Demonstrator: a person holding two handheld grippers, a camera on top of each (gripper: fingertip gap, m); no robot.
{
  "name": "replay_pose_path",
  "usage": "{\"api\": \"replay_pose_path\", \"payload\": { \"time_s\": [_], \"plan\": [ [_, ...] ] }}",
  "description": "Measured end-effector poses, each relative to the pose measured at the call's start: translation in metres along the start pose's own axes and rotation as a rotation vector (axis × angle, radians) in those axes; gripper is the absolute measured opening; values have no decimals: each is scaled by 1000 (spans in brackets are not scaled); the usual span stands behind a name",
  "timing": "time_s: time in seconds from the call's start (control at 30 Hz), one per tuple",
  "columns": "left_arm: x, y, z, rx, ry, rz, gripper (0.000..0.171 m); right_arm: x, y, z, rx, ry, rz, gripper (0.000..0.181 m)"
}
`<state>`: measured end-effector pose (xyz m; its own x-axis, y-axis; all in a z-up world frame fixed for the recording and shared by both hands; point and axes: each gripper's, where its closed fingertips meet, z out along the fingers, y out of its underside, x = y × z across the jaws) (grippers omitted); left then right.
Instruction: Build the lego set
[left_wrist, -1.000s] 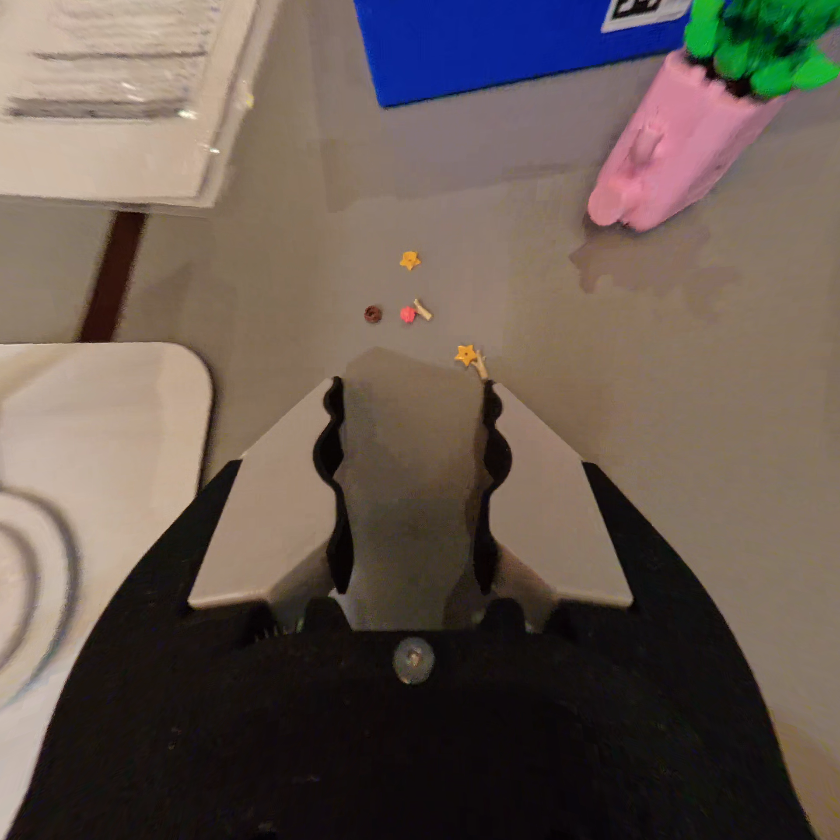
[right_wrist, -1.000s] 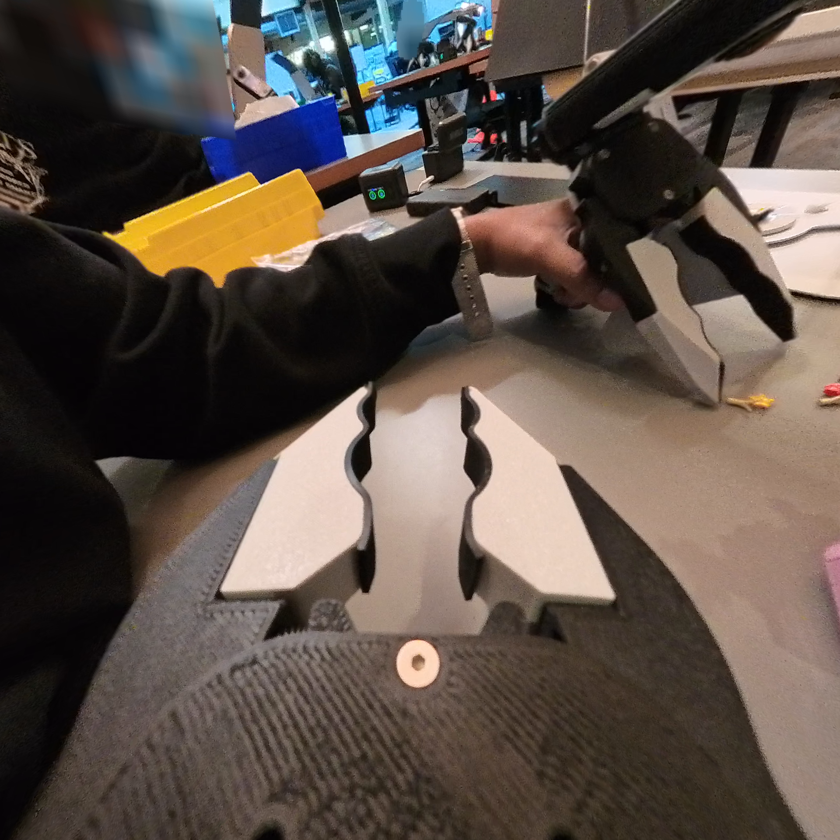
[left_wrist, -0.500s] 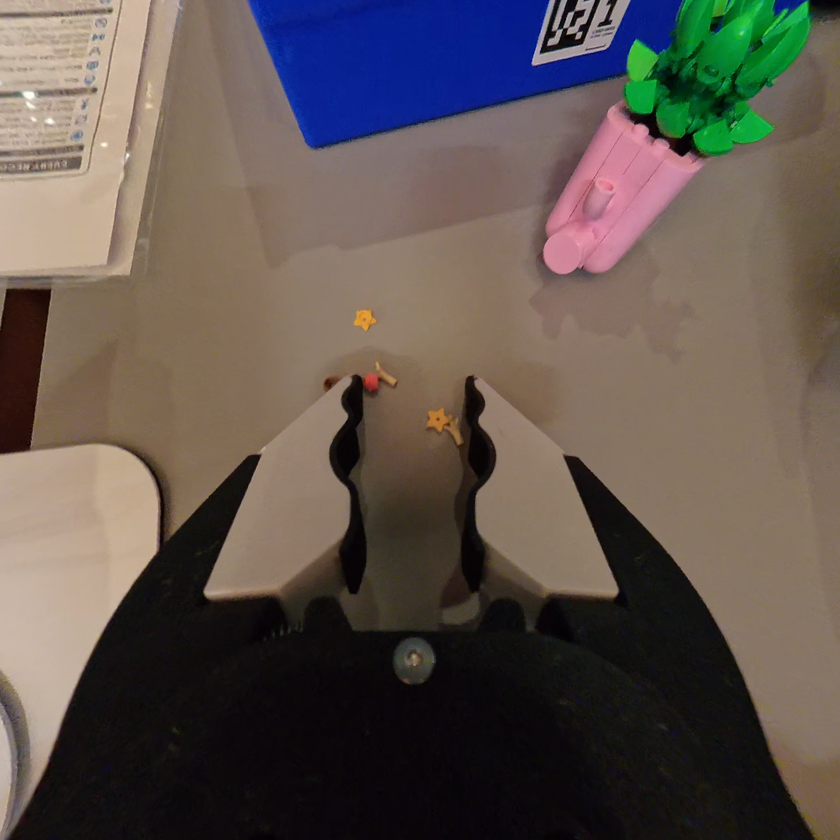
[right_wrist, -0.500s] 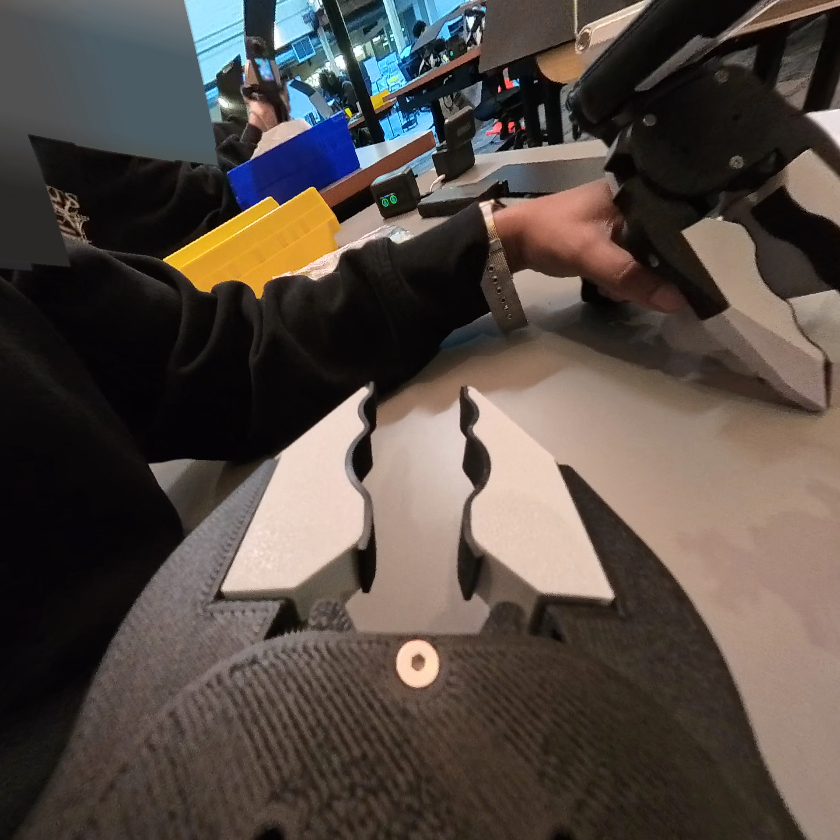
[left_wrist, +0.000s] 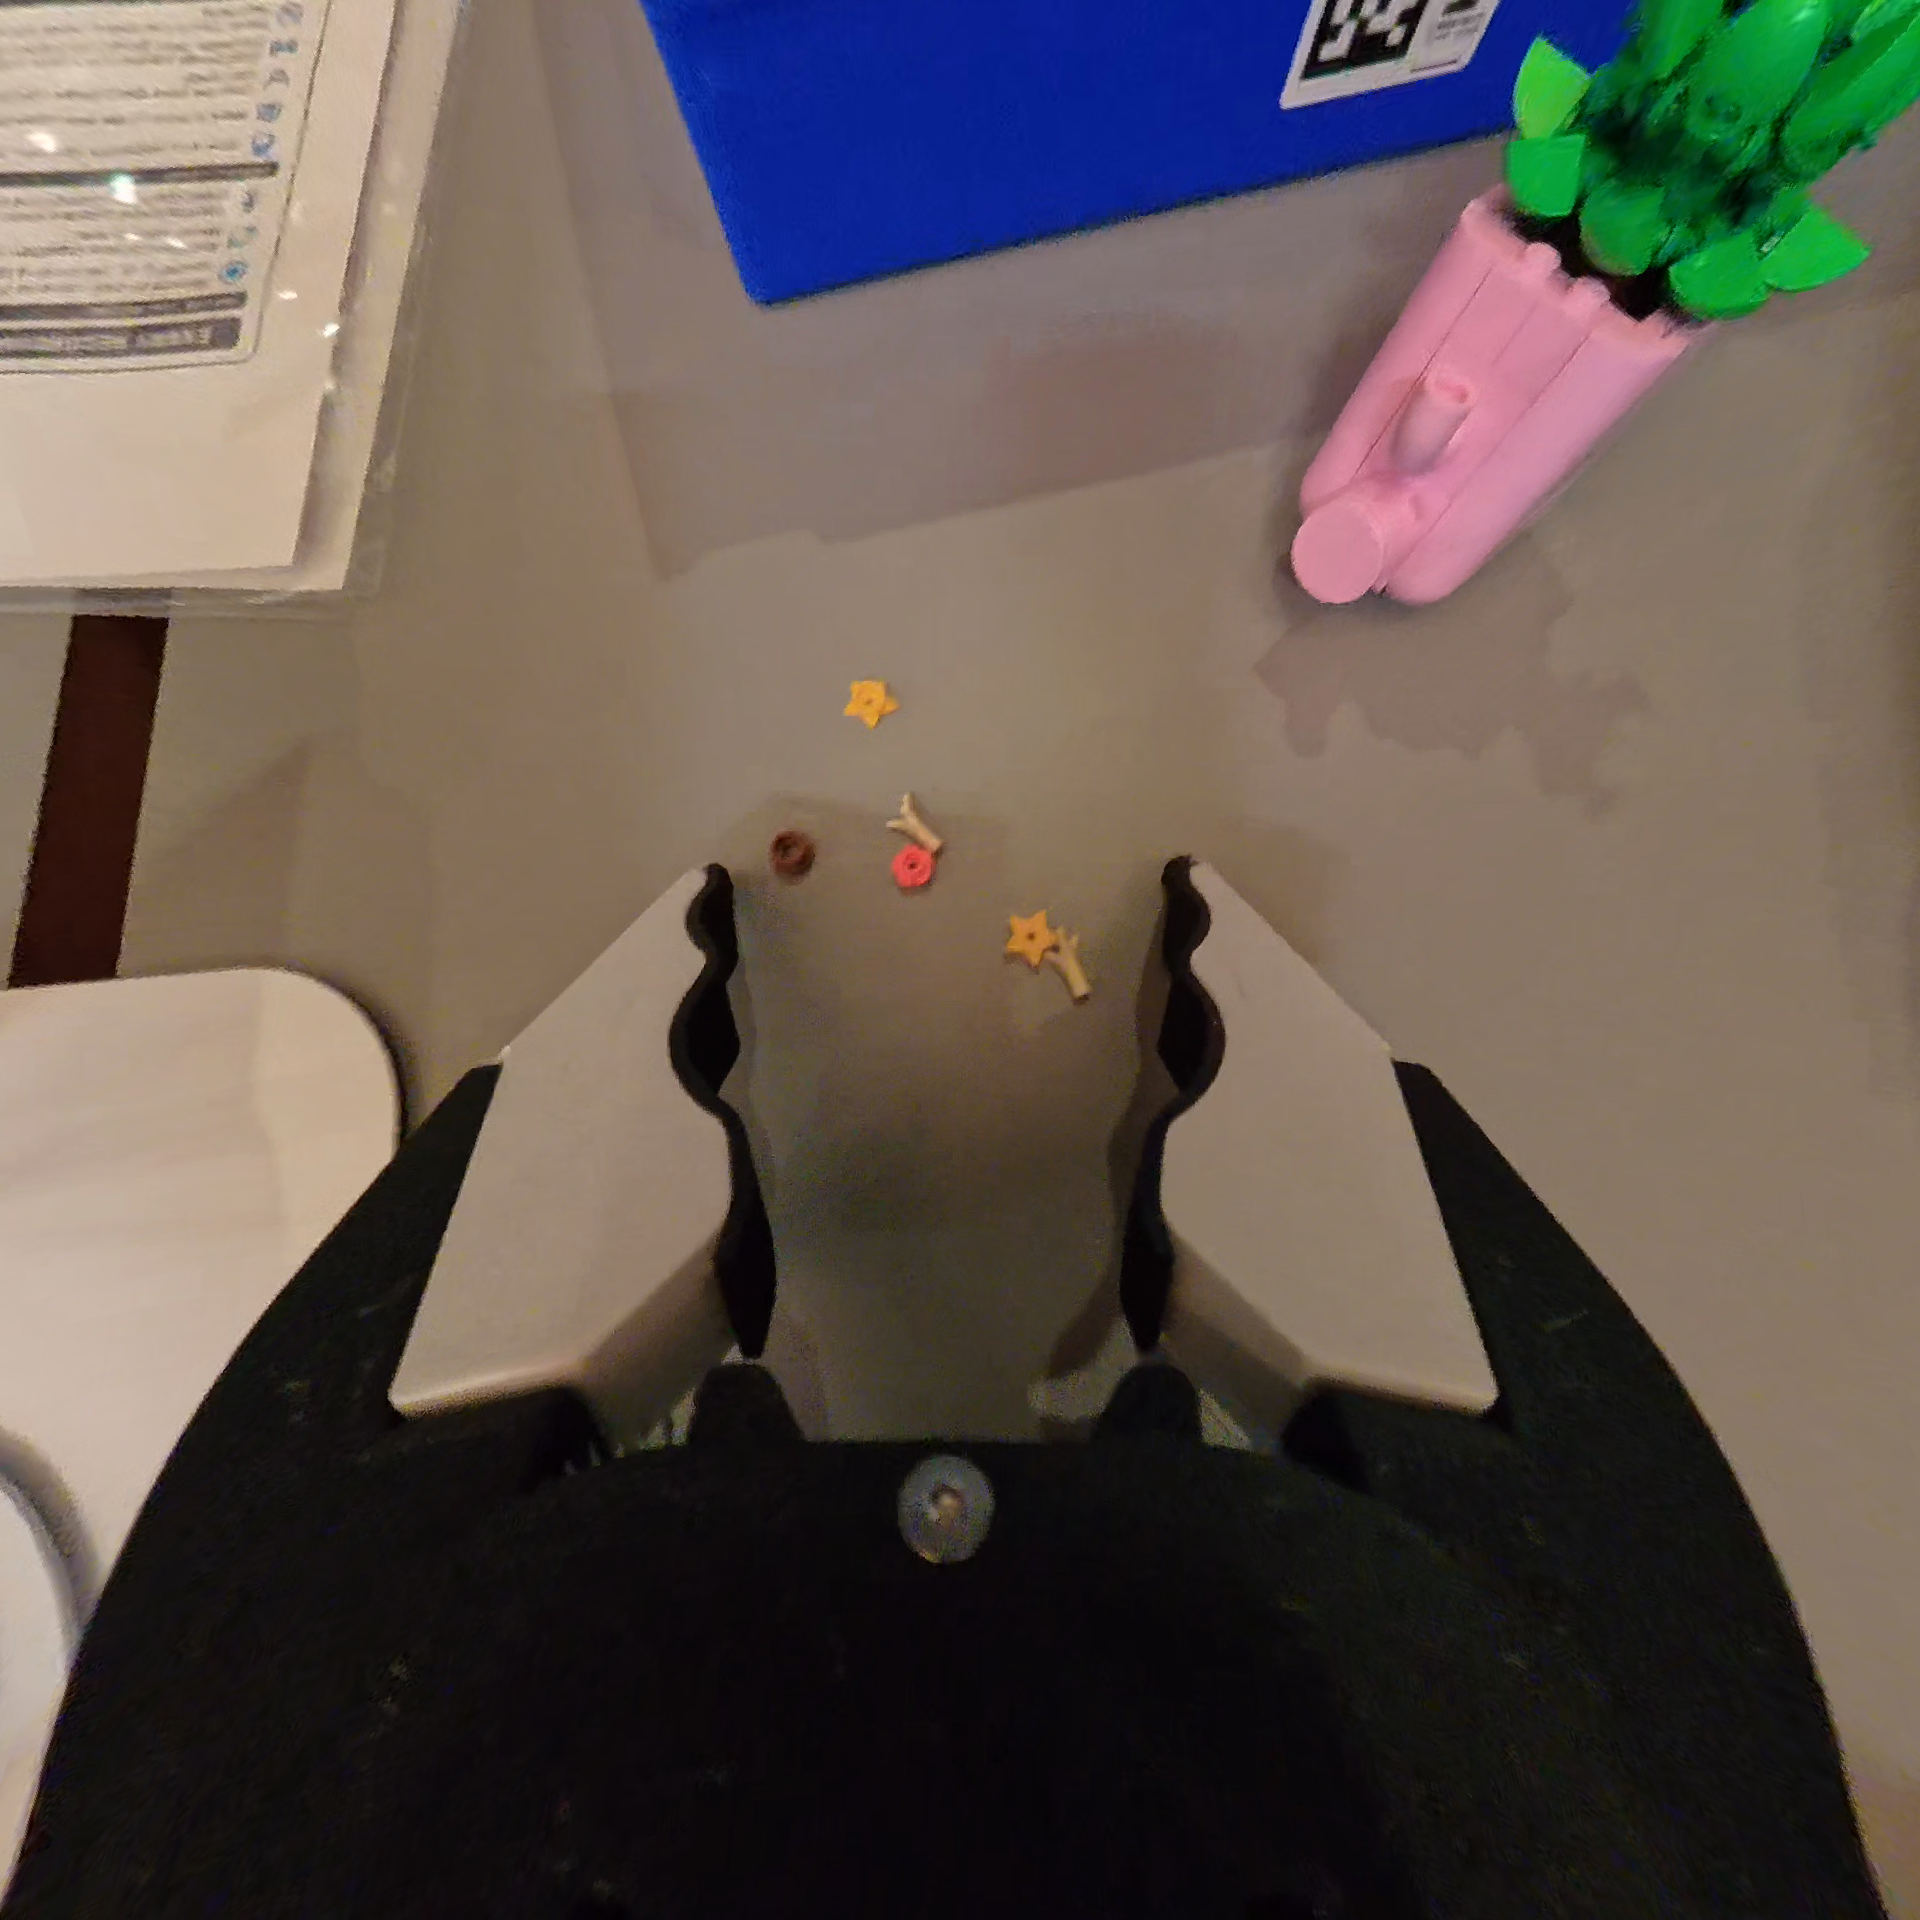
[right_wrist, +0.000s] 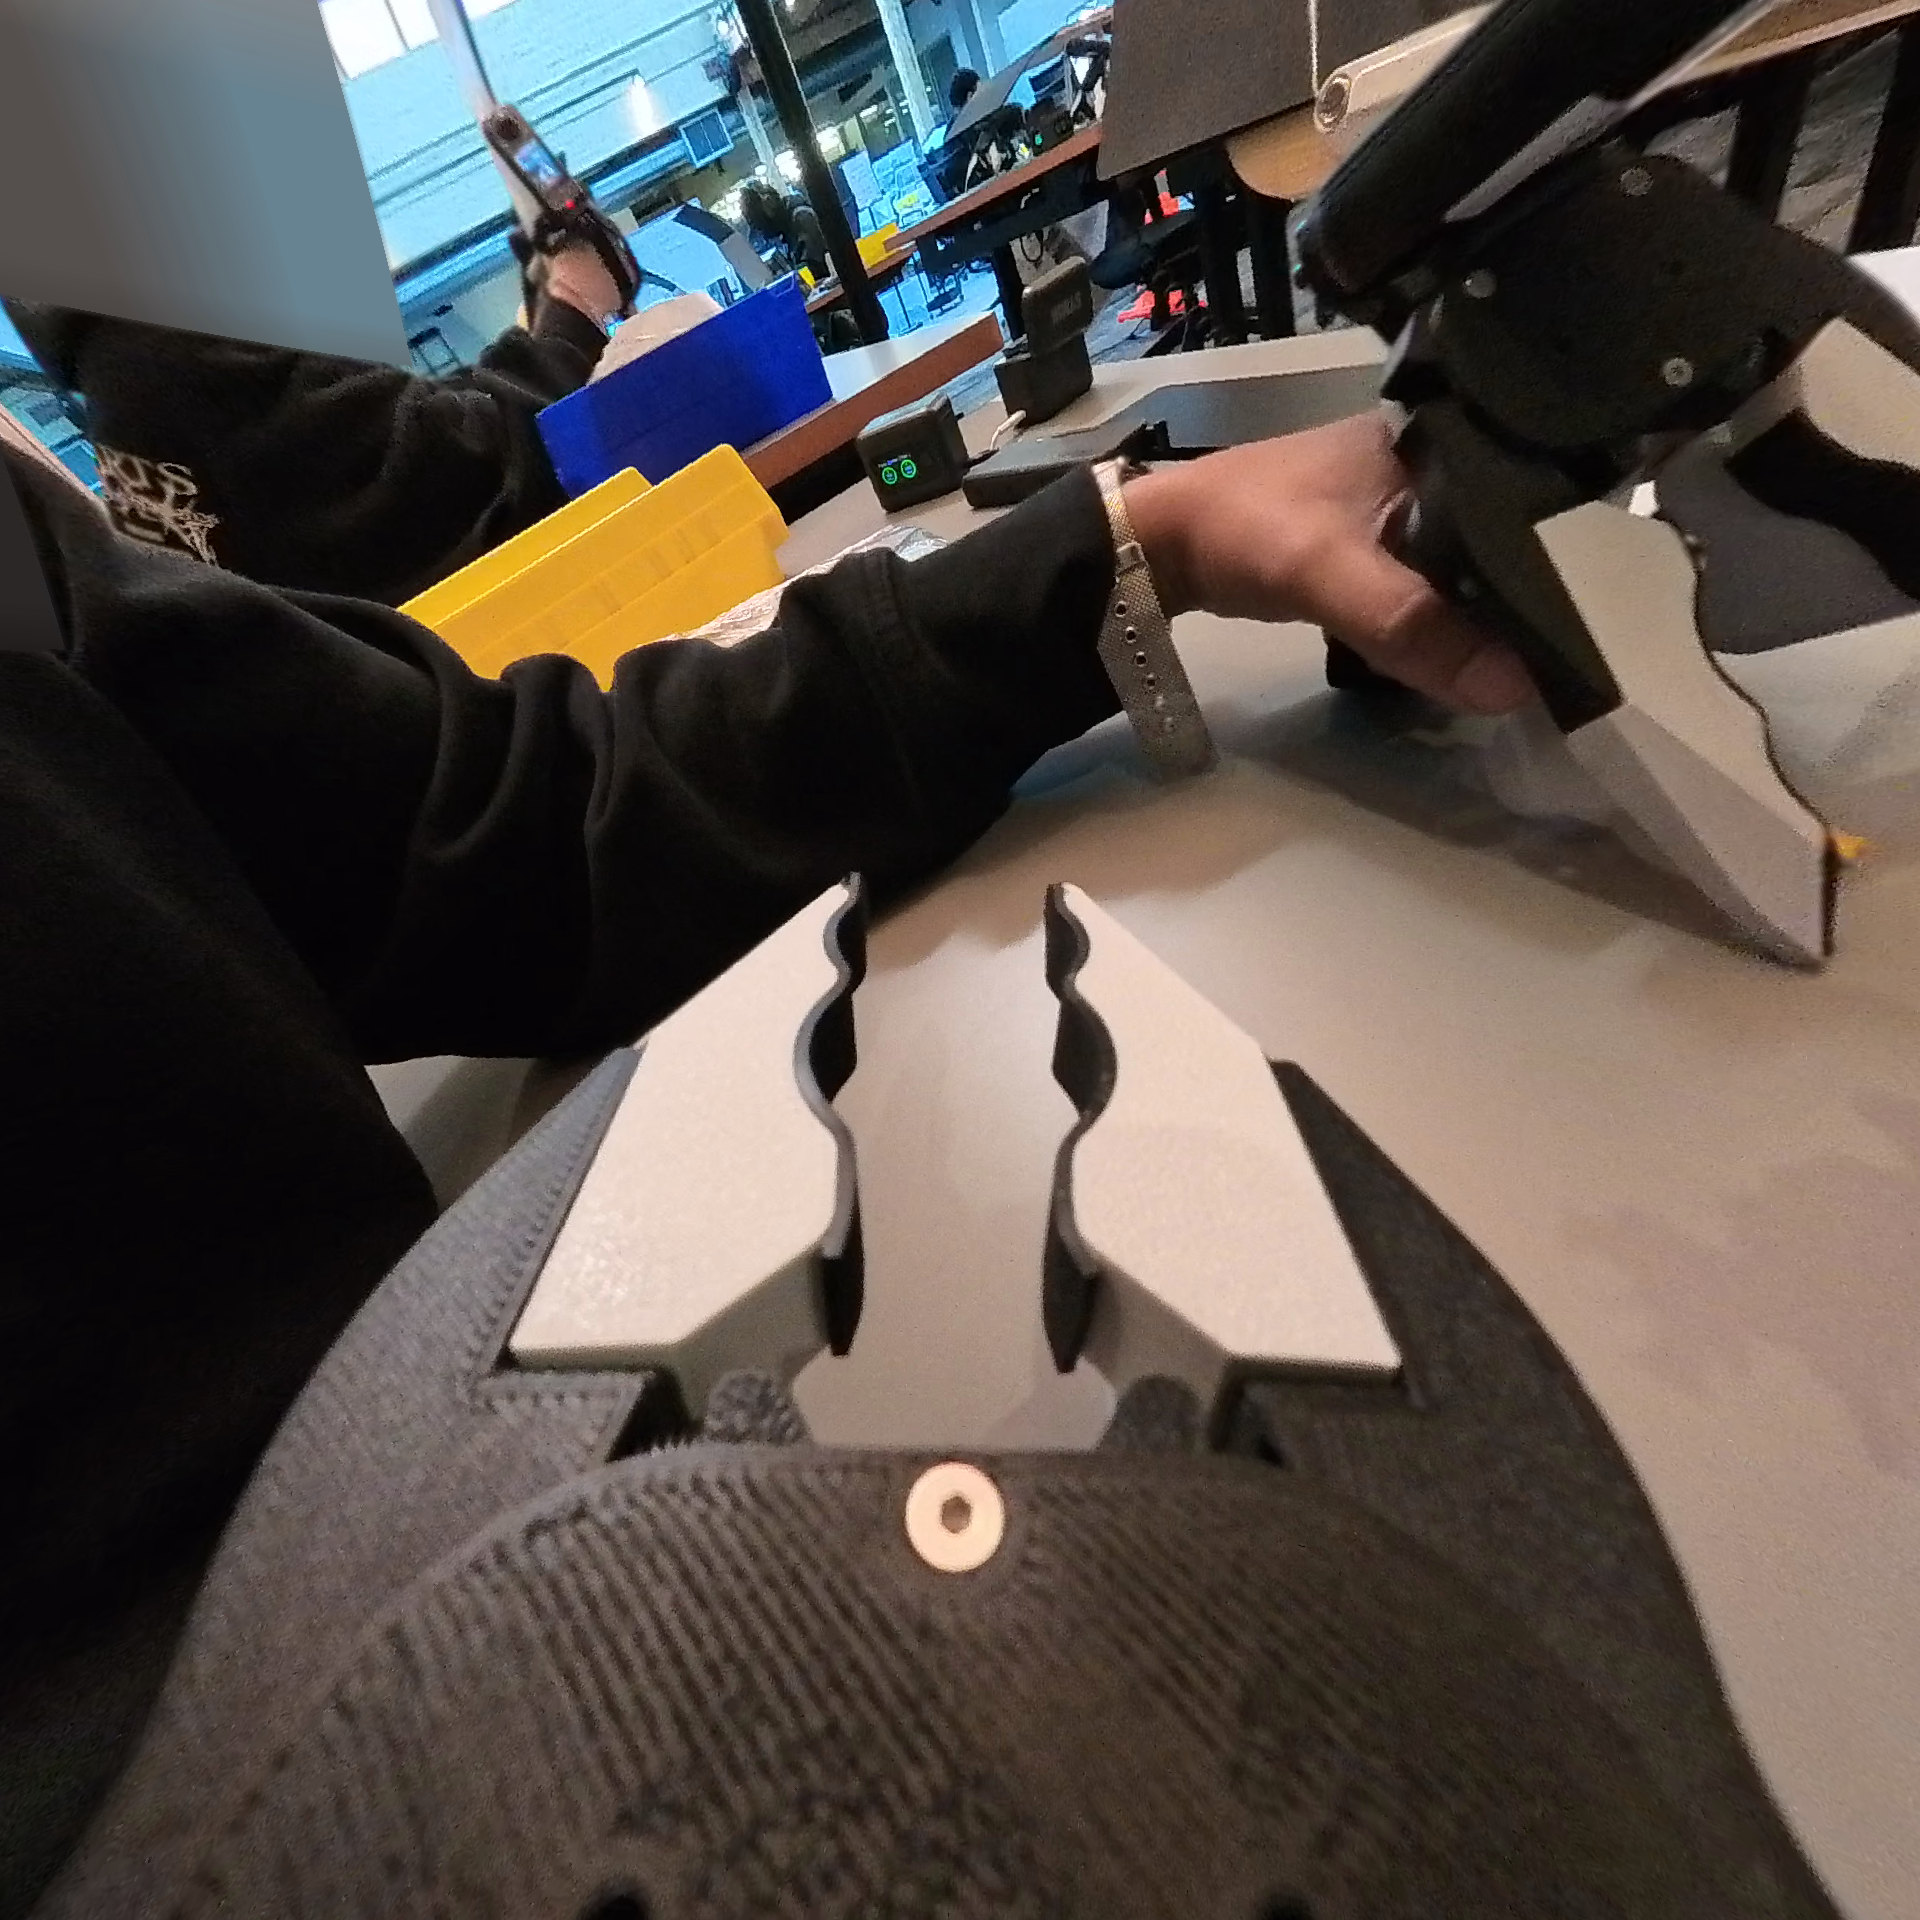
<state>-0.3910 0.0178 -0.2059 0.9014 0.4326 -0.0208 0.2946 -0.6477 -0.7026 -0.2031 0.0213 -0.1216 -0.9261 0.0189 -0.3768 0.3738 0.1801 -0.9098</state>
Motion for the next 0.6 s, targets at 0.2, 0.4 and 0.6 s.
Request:
{"api": "replay_pose_path", "payload": {
  "time_s": [0.2,0.4,0.6],
  "plan": [
    [15,-6,5,2,51,24,71,-1,2,1,-13,4,-14,33],
    [16,-11,3,34,41,20,68,-1,2,0,-7,-4,9,33],
    [10,5,-12,-3,30,13,60,-1,1,-3,8,-15,33,34]
  ]
}}
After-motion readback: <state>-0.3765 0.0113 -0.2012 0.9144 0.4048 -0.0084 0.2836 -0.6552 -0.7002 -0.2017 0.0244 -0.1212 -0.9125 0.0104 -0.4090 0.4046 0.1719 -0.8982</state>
